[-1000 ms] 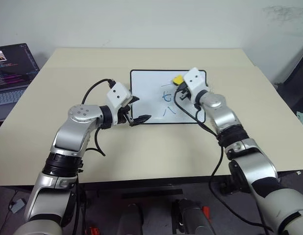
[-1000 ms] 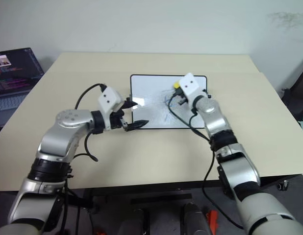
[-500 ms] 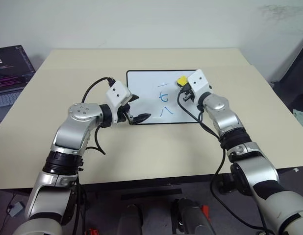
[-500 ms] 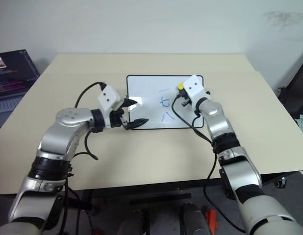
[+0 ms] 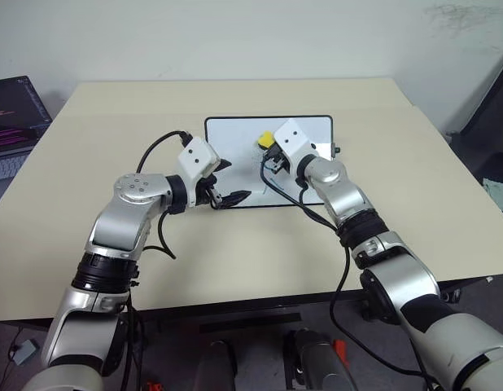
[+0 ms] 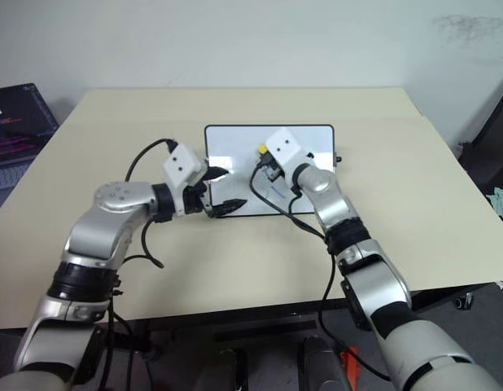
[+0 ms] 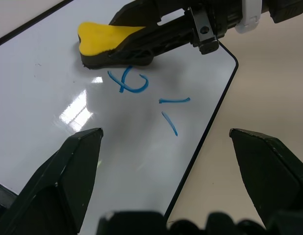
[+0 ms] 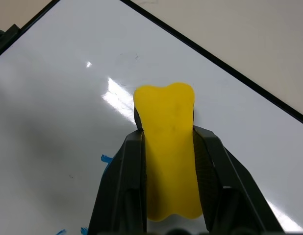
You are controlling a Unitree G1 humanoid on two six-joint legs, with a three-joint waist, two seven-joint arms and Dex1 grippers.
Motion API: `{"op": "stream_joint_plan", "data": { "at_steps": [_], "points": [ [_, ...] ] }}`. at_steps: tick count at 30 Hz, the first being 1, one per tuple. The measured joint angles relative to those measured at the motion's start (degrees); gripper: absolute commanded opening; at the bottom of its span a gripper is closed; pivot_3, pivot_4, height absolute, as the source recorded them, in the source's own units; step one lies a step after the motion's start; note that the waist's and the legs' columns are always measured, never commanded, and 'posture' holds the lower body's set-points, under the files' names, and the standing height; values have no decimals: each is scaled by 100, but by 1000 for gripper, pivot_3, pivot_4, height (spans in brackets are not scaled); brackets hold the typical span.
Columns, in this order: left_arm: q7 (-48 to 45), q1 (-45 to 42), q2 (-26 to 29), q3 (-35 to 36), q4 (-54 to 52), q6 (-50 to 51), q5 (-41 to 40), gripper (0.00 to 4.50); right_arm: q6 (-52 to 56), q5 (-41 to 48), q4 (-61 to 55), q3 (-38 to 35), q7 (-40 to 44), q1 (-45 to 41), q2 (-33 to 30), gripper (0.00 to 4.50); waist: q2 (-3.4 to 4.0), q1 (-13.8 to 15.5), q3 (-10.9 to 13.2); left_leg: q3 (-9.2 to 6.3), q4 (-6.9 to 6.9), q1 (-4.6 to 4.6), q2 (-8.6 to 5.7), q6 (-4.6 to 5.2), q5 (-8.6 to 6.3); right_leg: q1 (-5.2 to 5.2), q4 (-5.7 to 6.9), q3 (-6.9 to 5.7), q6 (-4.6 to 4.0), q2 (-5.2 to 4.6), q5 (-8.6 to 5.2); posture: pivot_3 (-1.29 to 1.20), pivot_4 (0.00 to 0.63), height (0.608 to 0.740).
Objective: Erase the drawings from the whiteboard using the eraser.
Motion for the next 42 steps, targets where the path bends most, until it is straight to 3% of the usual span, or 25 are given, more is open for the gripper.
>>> {"op": "stream_joint_plan", "data": {
  "at_steps": [10, 29, 42],
  "points": [
    [78, 15, 0, 0, -6, 14, -1, 4500, 0, -8, 5, 115, 51, -8, 302, 970, 0, 17, 0, -1, -1, -2, 0, 0, 0, -1, -1, -2, 0, 0, 0, 0, 150, 740],
    [75, 15, 0, 0, -6, 12, -1, 4500, -22, 39, 117, -33, -55, -100, -478, 969, 0, 108, 0, 0, 1, -2, -1, 0, 0, 1, -2, -1, -1, -1, 0, 0, 150, 740],
    [80, 12, 0, 0, -5, 11, -1, 4500, -20, 1, 103, 114, 64, -94, -55, 969, 0, 77, 0, 0, -1, -1, 1, 0, 0, -1, -1, -2, -1, 0, 0, 0, 150, 740]
  ]
}}
